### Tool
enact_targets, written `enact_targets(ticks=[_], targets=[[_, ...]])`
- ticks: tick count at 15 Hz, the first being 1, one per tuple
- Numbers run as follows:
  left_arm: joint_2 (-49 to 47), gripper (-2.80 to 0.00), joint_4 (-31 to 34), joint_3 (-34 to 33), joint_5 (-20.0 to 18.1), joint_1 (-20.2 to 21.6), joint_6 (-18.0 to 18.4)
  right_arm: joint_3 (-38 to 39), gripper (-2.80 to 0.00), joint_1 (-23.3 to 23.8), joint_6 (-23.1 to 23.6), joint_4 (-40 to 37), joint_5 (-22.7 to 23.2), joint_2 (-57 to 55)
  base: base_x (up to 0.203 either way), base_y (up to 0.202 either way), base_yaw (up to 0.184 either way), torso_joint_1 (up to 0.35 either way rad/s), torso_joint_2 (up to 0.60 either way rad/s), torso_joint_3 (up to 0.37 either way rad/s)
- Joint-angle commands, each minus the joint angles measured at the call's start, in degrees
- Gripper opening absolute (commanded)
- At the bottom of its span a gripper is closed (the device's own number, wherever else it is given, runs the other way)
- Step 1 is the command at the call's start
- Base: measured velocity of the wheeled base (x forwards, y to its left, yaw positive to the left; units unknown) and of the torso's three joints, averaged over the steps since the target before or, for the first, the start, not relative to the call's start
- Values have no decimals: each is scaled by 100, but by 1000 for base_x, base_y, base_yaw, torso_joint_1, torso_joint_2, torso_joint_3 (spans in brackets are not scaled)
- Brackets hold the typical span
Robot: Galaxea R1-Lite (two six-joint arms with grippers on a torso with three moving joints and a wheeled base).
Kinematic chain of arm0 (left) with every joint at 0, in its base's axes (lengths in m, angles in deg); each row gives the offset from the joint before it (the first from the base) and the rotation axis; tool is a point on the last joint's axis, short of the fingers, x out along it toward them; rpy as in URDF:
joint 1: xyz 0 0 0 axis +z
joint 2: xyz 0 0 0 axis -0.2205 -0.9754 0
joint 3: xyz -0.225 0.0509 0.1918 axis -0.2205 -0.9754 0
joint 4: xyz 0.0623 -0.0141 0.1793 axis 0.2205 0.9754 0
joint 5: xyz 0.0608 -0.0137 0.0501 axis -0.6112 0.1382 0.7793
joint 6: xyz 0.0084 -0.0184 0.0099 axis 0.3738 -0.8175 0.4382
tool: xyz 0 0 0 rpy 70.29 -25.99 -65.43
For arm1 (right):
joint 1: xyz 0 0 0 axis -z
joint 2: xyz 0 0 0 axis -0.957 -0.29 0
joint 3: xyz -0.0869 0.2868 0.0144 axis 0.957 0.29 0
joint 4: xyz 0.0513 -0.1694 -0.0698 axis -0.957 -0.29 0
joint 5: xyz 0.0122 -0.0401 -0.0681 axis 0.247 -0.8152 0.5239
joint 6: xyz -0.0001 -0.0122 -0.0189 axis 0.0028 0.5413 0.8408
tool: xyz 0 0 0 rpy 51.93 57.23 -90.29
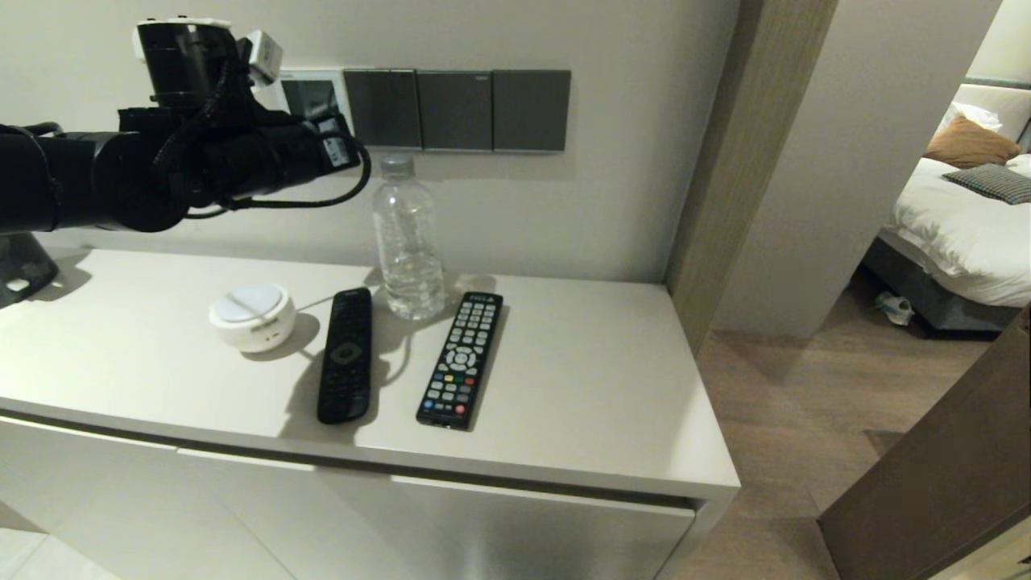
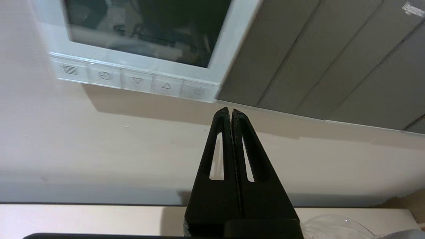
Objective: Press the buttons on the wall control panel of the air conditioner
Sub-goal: Turn on the central air conditioner
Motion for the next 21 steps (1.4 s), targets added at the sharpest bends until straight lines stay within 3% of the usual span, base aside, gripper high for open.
enact_targets(ticks=[1, 21], targets=[[11, -280, -7, 19, -2, 64, -10, 9, -280, -3, -1, 2, 1, -9, 0, 0, 0, 0, 0, 0], [-165, -280, 14, 204, -11, 216, -10, 9, -280, -3, -2, 2, -8, -9, 0, 0, 0, 0, 0, 0]])
